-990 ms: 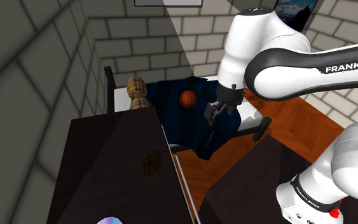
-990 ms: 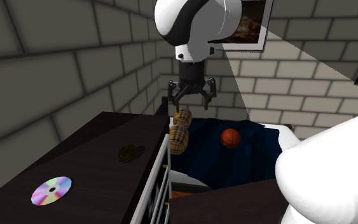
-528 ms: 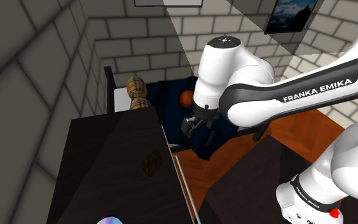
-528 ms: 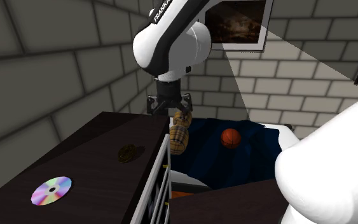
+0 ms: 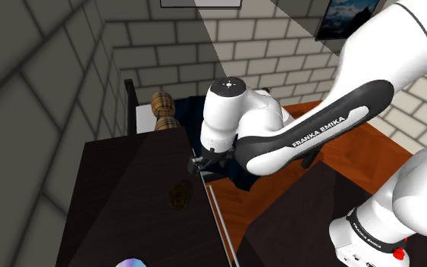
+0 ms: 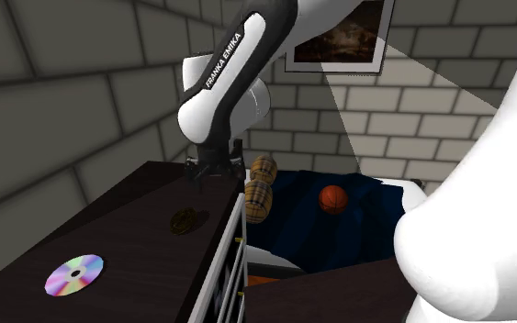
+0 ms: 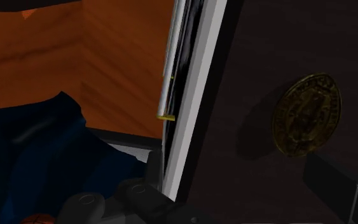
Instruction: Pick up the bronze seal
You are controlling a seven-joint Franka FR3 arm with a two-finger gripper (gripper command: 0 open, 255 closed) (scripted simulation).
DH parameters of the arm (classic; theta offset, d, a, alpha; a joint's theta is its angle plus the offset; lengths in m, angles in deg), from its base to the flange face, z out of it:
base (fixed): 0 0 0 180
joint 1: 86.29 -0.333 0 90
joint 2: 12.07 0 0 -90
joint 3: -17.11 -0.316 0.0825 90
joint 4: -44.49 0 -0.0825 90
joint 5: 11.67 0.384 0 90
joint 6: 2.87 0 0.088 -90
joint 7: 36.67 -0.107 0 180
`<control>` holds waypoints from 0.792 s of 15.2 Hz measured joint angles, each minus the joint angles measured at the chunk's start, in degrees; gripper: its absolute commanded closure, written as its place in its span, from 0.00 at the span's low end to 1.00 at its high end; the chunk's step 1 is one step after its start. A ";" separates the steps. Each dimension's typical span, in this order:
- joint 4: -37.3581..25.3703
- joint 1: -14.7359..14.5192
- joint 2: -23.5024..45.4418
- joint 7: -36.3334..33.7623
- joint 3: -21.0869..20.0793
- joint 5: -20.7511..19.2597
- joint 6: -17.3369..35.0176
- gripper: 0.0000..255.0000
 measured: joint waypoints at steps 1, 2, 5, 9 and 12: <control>-1.27 -0.28 2.64 -3.12 -0.16 -3.14 1.05 0.00; -2.67 -0.88 5.29 -6.38 -0.05 -6.38 1.90 0.00; -8.80 -4.07 12.99 -14.86 1.81 -15.10 2.34 0.00; -16.25 -9.77 21.87 -23.64 5.75 -23.80 3.09 0.00; -18.70 -11.63 24.94 -25.94 7.40 -26.36 3.63 0.00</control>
